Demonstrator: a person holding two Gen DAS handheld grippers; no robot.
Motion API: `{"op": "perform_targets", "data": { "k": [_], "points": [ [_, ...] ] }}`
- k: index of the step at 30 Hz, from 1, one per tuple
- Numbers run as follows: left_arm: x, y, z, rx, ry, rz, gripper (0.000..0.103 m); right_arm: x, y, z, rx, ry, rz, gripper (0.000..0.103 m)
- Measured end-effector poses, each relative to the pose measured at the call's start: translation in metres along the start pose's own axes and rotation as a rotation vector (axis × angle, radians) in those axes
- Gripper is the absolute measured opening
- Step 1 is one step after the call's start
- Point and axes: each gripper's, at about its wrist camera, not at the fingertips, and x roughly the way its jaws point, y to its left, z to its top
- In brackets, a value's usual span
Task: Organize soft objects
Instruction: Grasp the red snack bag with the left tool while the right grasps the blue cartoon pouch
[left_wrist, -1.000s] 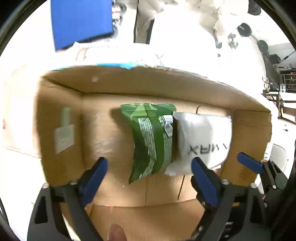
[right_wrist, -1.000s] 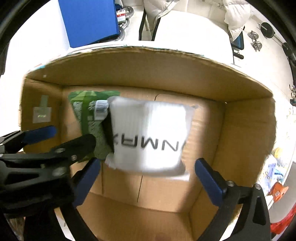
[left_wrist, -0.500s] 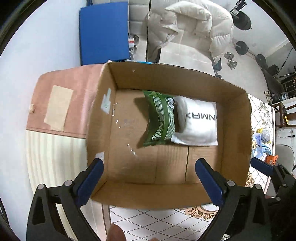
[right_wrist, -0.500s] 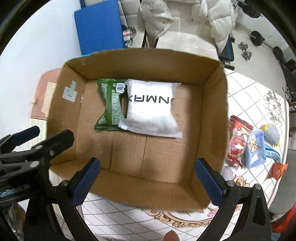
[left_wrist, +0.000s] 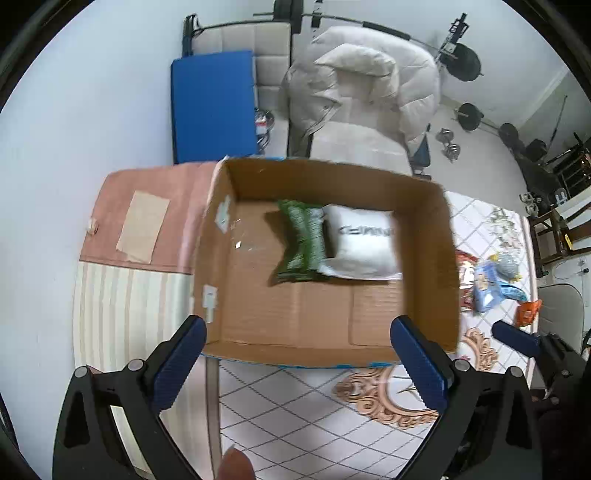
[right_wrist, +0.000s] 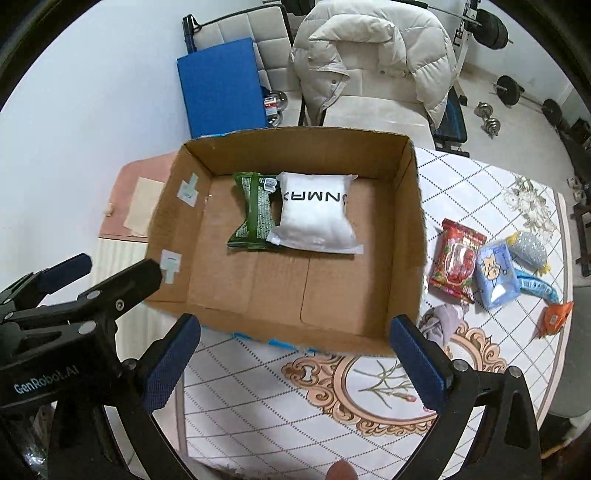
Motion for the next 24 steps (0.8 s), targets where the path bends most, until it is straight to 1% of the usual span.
{"op": "perform_targets", "data": {
  "k": [3,4,6,7,8,10,11,12,13,14,15,18,19,21,23,24],
  "points": [
    [-0.013,-0.036,0.004,0.049,-0.033,-0.006,0.102,-0.019,-0.032,-0.007,0.039,-0.009,0.017,0.103],
    [-0.016,-0.054,0.006,0.066,-0.046,-0.018,0.102,-0.028,-0.053,-0.009,0.070,-0.015,0.017,0.103],
    [-0.014,-0.086,0.013,0.103,-0.046,-0.031,0.102,-0.041,-0.085,-0.011,0.108,-0.029,-0.003,0.103],
    [-0.010,-0.106,0.018,0.125,-0.036,-0.030,0.102,-0.046,-0.112,-0.011,0.133,-0.039,-0.036,0.103],
    [-0.005,-0.123,0.023,0.145,-0.027,-0.023,0.102,-0.048,-0.132,-0.010,0.151,-0.044,-0.058,0.103],
    [0.017,-0.165,0.034,0.211,0.002,0.037,0.102,-0.041,-0.175,-0.007,0.178,-0.034,-0.105,0.103],
    [0.027,-0.179,0.038,0.236,0.012,0.064,0.102,-0.032,-0.199,-0.004,0.186,-0.015,-0.135,0.103],
    [0.043,-0.200,0.045,0.275,0.023,0.107,0.102,-0.021,-0.216,0.000,0.182,0.003,-0.154,0.103],
    [0.058,-0.216,0.050,0.303,0.038,0.137,0.102,-0.002,-0.236,0.005,0.170,0.034,-0.180,0.103],
    [0.070,-0.227,0.053,0.320,0.056,0.148,0.102,0.011,-0.246,0.009,0.161,0.055,-0.193,0.103],
    [0.085,-0.238,0.057,0.336,0.082,0.161,0.102,0.034,-0.261,0.014,0.150,0.095,-0.199,0.103],
    [0.129,-0.263,0.069,0.356,0.162,0.181,0.102,0.078,-0.283,0.024,0.144,0.165,-0.182,0.103],
    [0.136,-0.269,0.070,0.357,0.175,0.179,0.102,0.096,-0.288,0.027,0.136,0.190,-0.176,0.103],
    [0.150,-0.281,0.073,0.370,0.193,0.197,0.101,0.116,-0.293,0.029,0.134,0.222,-0.166,0.103],
    [0.162,-0.292,0.075,0.387,0.221,0.205,0.098,0.135,-0.300,0.030,0.140,0.252,-0.165,0.099],
    [0.168,-0.295,0.076,0.383,0.237,0.200,0.090,0.142,-0.304,0.030,0.149,0.264,-0.162,0.093]
  ]
}}
